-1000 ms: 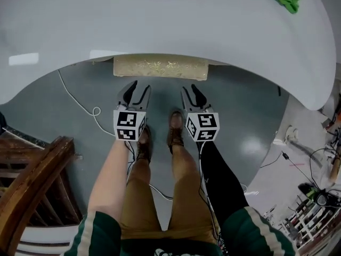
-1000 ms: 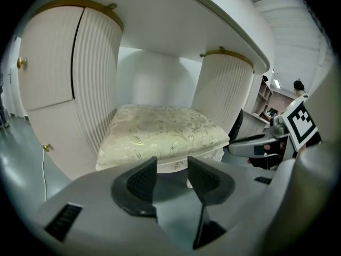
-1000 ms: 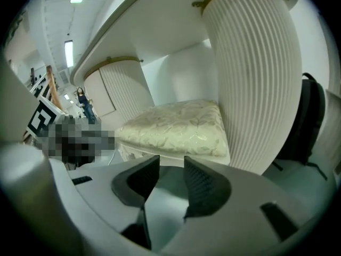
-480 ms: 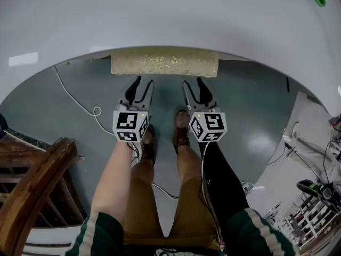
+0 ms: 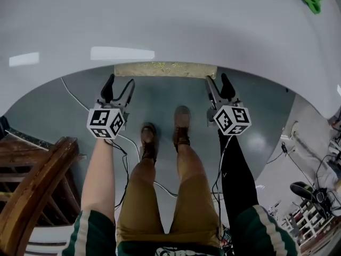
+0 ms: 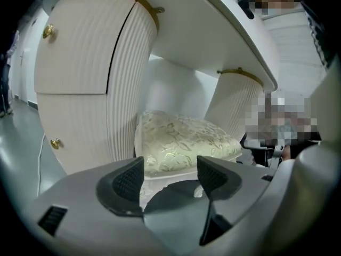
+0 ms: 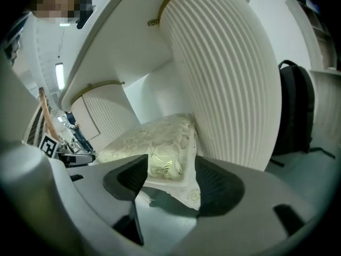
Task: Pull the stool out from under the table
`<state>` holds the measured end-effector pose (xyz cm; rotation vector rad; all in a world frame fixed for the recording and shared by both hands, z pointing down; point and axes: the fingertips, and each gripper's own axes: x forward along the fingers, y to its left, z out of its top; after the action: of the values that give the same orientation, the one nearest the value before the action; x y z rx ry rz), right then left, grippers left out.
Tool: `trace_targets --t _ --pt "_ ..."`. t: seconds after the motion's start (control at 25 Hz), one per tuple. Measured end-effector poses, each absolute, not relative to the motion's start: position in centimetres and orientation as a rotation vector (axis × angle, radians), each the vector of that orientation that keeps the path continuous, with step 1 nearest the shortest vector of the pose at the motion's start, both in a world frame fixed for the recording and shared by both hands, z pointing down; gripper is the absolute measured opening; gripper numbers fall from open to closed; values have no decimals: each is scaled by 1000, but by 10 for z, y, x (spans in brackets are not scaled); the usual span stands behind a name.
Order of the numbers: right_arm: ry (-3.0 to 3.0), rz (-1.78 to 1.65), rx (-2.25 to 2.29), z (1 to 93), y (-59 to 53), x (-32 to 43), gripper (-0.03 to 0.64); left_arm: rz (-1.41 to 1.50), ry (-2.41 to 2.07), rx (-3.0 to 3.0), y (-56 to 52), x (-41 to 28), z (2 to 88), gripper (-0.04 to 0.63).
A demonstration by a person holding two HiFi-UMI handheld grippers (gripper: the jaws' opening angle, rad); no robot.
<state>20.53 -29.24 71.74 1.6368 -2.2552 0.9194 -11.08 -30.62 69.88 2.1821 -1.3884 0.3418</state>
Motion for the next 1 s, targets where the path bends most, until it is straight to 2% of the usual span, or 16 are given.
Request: trace_targets --t 0.16,0.48,0.64,0.88,1.0 --pt "-2303 1073 1577 728 -288 202 350 270 -1264 2197 -314 -117 697 359" --pt "-2368 1248 1330 750 -297 197 492 278 -1097 2182 -335 -97 711 411" --pt "-2366 1223 1225 755 -304 189 495 354 -1062 2205 -333 -101 711 411" --pt "-2322 981 1004 773 -295 171 495 677 -983 2295 -322 -99 728 413" --pt "-2274 849 1021 780 -299 177 470 820 -993 2296 -314 -107 745 414"
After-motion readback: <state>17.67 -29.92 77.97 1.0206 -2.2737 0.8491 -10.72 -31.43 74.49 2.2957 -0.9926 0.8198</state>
